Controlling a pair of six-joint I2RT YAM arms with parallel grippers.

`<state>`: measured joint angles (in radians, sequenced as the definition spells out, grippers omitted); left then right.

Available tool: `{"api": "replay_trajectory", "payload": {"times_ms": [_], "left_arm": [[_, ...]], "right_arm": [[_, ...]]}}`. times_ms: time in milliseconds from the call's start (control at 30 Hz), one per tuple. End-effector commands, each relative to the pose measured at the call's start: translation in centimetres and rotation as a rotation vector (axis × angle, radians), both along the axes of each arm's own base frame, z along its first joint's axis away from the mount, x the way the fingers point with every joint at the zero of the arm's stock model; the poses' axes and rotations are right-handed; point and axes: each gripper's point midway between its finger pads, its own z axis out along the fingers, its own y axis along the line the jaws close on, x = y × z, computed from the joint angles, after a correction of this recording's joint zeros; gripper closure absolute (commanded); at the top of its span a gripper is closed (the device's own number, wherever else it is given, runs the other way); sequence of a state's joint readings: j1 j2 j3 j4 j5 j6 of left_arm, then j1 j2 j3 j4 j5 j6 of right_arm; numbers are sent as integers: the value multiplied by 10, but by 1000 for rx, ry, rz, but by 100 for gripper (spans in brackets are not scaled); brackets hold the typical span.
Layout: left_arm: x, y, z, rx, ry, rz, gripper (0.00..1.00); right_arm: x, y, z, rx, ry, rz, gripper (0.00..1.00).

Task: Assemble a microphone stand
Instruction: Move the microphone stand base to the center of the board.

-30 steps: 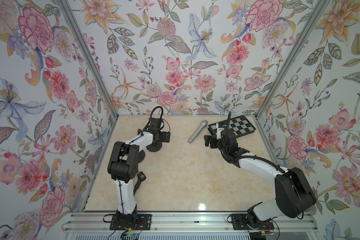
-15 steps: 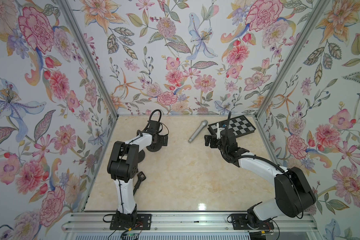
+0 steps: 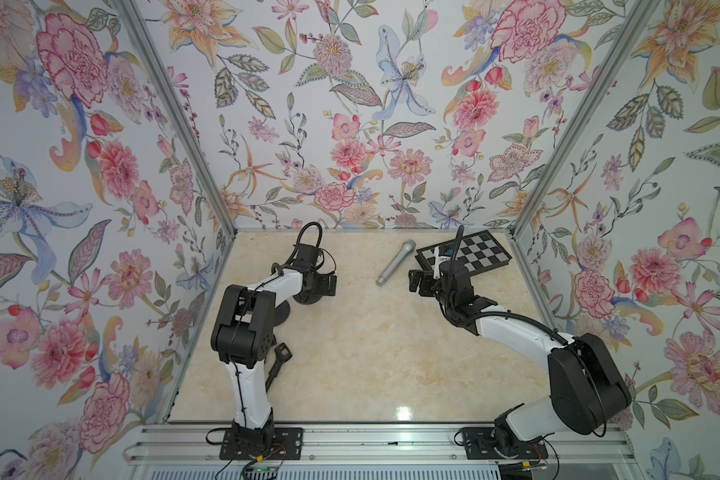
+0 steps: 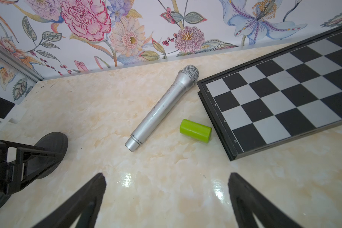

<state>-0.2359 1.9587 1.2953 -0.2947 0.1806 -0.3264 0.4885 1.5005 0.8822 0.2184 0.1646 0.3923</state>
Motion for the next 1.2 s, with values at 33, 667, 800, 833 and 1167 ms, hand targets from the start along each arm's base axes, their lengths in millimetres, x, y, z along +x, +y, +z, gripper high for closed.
{"api": "replay_trajectory", "payload": {"times_ms": [33, 667, 800, 833, 1167], "left_arm": [[-27, -17, -18, -56, 112, -38, 2], [-170, -228, 17, -379, 141, -734, 1], [-190, -262, 16, -432, 183, -799, 1], [-193, -265, 18, -434, 179, -808, 2], [-175, -256, 81, -433, 14, -755, 1]], "right_arm": [[0, 1, 14, 51, -33, -30, 0], [-46, -103, -28, 107, 190, -360, 0], [-70, -124, -38, 88, 207, -332, 0], [-74, -124, -38, 82, 211, -313, 0], [-100, -58, -36, 120, 282, 116, 0]]}}
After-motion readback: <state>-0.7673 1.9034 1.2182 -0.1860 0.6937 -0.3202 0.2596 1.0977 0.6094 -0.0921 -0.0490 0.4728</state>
